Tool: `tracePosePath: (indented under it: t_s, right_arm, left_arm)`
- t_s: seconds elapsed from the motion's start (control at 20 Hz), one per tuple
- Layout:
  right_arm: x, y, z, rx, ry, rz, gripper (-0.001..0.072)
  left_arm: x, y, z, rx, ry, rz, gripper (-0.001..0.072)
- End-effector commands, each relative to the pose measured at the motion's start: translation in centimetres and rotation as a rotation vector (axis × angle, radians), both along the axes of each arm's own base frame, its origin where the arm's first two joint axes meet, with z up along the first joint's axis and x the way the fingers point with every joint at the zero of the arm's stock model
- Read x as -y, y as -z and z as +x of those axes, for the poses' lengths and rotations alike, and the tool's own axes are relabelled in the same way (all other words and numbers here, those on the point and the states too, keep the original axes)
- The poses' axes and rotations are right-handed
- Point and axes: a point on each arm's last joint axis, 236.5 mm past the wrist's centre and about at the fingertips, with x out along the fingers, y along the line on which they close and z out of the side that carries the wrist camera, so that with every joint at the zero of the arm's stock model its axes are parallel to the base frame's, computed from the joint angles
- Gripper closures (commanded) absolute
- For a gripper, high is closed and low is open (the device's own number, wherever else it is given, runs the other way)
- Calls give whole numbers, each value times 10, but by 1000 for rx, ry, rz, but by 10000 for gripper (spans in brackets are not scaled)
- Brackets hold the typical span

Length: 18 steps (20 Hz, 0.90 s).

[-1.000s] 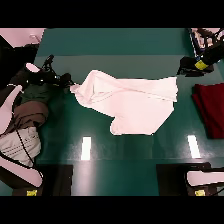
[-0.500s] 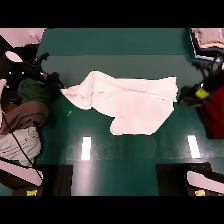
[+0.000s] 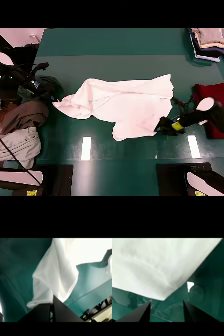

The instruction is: Fold the shirts.

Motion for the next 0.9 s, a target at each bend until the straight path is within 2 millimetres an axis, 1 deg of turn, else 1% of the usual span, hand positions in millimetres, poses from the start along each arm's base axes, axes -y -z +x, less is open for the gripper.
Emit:
tracePosePath:
  t_s: [0.0, 0.05, 0.1, 0.15, 0.2, 0.25, 0.3, 0.35, 0.45, 0.5, 0.6, 0.7, 0.8, 0.85]
  right_arm:
    - [-22, 20, 3, 60, 45, 16, 260]
    - [-24, 22, 4, 70, 49, 10, 273]
    - [-25, 23, 6, 86, 42, 3, 354]
    - [-25, 24, 8, 101, 31, -8, 540]
    - [-24, 24, 8, 110, 18, -12, 694]
    - [-23, 22, 9, 120, -3, -10, 697]
    - [-15, 15, 10, 127, -17, -24, 697]
    - [-2, 5, 14, 144, -36, -57, 698]
    - [40, -25, 23, 184, -55, -162, 698]
    - [66, -45, 28, 202, -34, -218, 698]
    - [113, -84, 36, 249, 46, -305, 698]
    - [144, -117, 44, 319, 118, -344, 698]
    - [161, -137, 47, 357, 161, -368, 698]
    - [163, -140, 47, 363, 164, -371, 698]
  left_arm:
    - [0, -6, -21, -7, 7, 13, 684]
    - [0, -10, -23, 3, 7, 16, 684]
    - [0, -15, -24, 20, 8, 20, 685]
    - [0, -19, -25, 37, 6, 26, 684]
    - [0, -23, -26, 61, 2, 33, 684]
    - [0, -25, -27, 85, -4, 39, 684]
    - [1, -24, -31, 96, -14, 42, 684]
    - [2, -21, -39, 94, -19, 42, 685]
    - [7, -5, -60, 66, -20, 33, 684]
    - [11, 5, -70, 44, -33, 22, 684]
    - [26, 19, -79, 17, -74, -43, 684]
    - [48, 22, -75, 18, -134, -148, 684]
    - [60, 24, -66, 34, -204, -214, 684]
    - [60, 27, -66, 31, -215, -216, 684]
